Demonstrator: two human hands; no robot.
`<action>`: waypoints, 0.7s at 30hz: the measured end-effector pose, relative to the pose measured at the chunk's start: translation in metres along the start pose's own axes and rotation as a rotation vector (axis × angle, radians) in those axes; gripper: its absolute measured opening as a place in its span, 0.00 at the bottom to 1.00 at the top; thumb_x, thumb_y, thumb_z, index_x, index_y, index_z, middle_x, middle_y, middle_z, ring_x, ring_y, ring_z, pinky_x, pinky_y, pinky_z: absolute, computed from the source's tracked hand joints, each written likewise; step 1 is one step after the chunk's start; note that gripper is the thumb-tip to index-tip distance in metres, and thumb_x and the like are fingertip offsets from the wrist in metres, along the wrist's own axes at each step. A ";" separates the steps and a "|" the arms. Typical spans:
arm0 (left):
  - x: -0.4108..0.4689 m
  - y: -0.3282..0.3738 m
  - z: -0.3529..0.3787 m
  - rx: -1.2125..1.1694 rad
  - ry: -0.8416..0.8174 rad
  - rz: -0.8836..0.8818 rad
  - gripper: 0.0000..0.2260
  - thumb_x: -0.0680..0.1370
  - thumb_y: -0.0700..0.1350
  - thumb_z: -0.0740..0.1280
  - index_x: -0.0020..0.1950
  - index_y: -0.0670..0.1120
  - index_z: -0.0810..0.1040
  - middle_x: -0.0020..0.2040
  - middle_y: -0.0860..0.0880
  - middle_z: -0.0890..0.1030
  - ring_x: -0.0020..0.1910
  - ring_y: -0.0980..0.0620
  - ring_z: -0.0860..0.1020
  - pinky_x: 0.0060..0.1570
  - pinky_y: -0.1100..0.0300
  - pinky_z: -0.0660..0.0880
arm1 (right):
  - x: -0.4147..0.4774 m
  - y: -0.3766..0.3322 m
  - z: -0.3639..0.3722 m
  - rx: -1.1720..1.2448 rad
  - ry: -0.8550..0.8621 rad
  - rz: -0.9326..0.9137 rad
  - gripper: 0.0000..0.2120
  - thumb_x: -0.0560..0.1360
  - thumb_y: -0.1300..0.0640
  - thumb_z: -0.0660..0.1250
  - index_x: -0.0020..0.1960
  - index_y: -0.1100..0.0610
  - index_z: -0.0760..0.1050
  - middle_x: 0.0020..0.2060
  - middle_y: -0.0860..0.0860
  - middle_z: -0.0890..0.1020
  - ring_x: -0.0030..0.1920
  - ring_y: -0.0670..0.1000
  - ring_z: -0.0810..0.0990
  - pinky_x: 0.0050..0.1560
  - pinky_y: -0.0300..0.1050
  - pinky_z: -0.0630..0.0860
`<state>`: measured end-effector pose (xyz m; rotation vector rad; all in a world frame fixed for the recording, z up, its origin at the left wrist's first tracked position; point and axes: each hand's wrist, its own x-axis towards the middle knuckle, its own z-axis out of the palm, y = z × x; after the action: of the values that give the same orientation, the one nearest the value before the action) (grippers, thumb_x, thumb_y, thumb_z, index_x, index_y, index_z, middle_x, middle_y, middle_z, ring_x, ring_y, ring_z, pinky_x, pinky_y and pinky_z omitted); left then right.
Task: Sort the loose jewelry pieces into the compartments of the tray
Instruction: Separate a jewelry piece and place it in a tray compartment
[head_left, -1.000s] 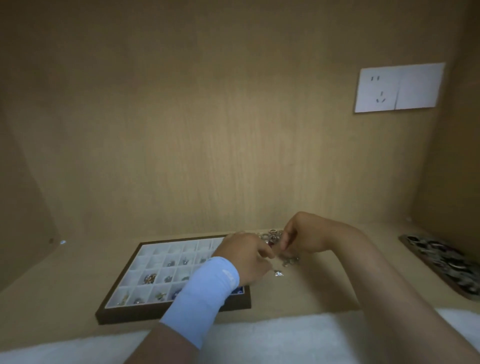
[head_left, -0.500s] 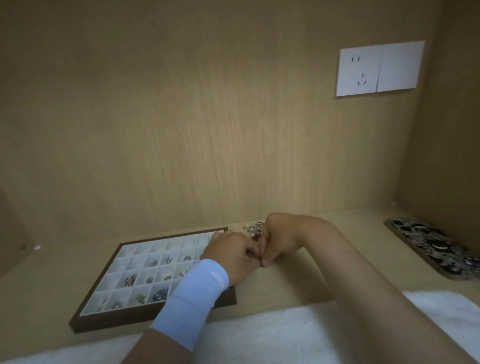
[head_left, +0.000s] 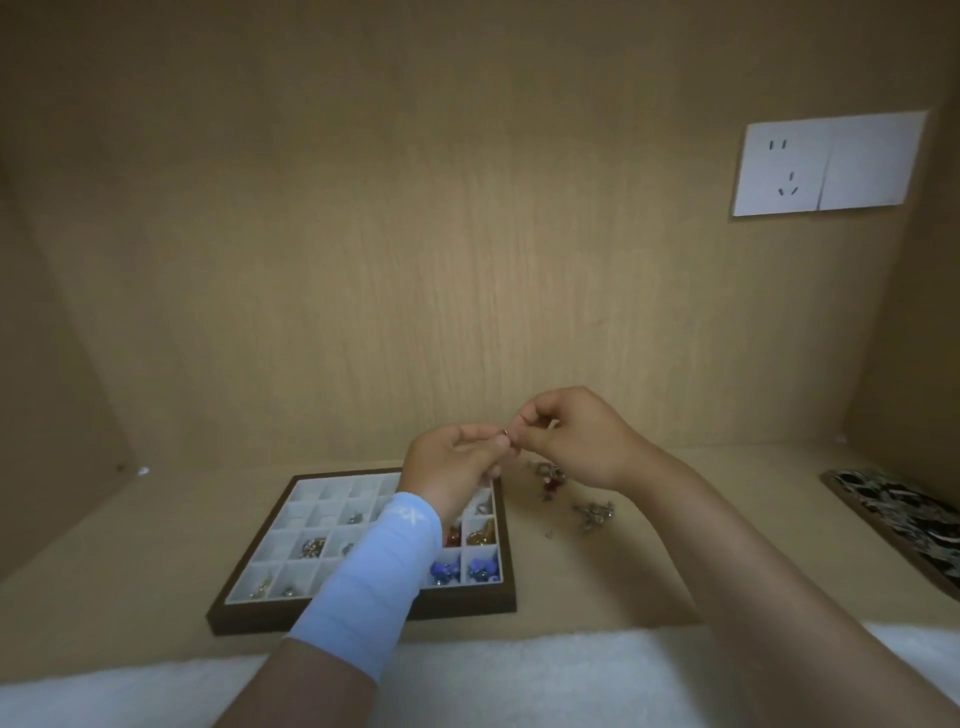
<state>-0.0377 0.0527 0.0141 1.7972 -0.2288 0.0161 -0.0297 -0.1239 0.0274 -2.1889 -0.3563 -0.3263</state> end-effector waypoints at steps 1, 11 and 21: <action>-0.001 0.001 -0.007 0.004 -0.006 0.007 0.05 0.77 0.49 0.69 0.51 0.53 0.82 0.44 0.57 0.86 0.45 0.57 0.83 0.47 0.61 0.76 | 0.000 -0.002 0.005 0.016 0.019 -0.023 0.06 0.76 0.55 0.71 0.41 0.51 0.84 0.35 0.44 0.85 0.34 0.38 0.78 0.37 0.37 0.75; -0.007 -0.008 -0.064 0.293 0.018 0.208 0.06 0.77 0.49 0.69 0.41 0.54 0.84 0.40 0.61 0.85 0.41 0.66 0.80 0.48 0.60 0.74 | -0.007 -0.028 0.057 0.009 0.149 -0.111 0.03 0.75 0.51 0.72 0.44 0.48 0.84 0.39 0.43 0.84 0.35 0.39 0.78 0.42 0.42 0.77; 0.000 -0.051 -0.099 0.810 -0.085 0.246 0.11 0.79 0.46 0.62 0.51 0.59 0.82 0.56 0.59 0.78 0.61 0.54 0.70 0.67 0.51 0.68 | -0.008 -0.007 0.062 -0.130 0.101 0.070 0.06 0.73 0.50 0.75 0.40 0.40 0.83 0.38 0.36 0.83 0.37 0.36 0.80 0.36 0.35 0.72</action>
<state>-0.0186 0.1599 -0.0113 2.5643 -0.5615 0.2361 -0.0332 -0.0707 -0.0070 -2.2962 -0.2065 -0.4299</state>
